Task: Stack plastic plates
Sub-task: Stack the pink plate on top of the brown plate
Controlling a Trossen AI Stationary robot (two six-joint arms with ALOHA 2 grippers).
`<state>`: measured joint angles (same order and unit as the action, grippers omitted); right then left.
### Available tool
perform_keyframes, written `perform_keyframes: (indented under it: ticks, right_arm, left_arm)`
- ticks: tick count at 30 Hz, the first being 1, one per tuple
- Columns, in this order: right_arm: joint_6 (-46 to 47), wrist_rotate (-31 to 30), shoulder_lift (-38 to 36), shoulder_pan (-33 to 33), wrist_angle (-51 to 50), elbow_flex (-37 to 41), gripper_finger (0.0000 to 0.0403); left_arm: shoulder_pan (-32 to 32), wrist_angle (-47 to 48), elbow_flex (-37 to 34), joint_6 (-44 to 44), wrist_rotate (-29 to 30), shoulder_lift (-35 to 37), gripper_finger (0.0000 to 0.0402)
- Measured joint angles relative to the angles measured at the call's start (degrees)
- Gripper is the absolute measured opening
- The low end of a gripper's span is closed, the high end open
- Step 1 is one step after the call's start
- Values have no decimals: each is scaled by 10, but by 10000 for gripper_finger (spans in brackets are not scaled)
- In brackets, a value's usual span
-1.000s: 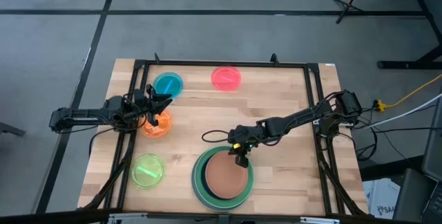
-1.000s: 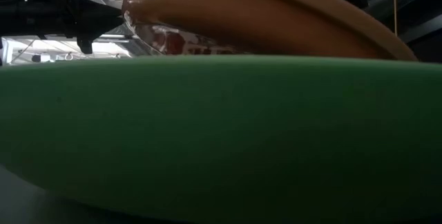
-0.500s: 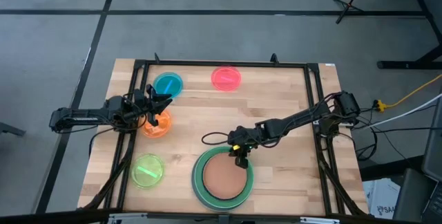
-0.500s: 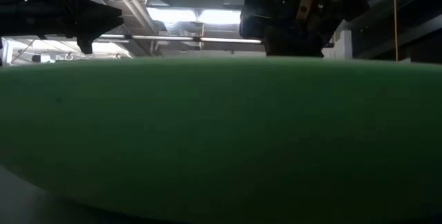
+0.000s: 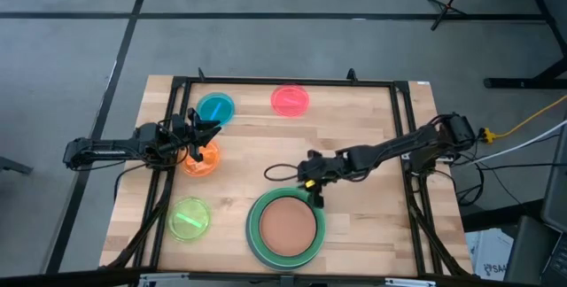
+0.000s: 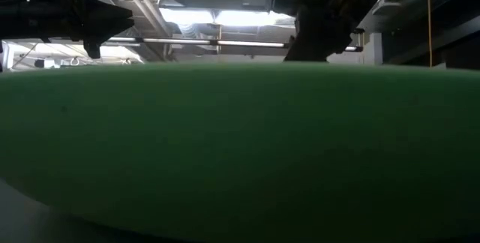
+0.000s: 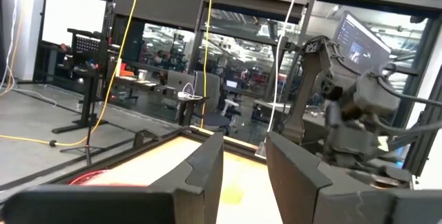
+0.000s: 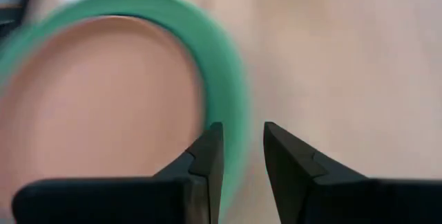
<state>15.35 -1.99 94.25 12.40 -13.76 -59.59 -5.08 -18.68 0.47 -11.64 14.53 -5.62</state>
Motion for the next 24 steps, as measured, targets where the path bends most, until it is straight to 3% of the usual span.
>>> perform_keyframes:
  ticks: [9, 24]
  right_arm:
    - [-95, -138, -25, -49, -78, 0, 95]
    - [-191, -139, -23, -183, -58, 4, 95]
  left_arm:
    - [0, 0, 0, 0, 0, 0, 103]
    - [0, 0, 0, 0, 0, 0, 103]
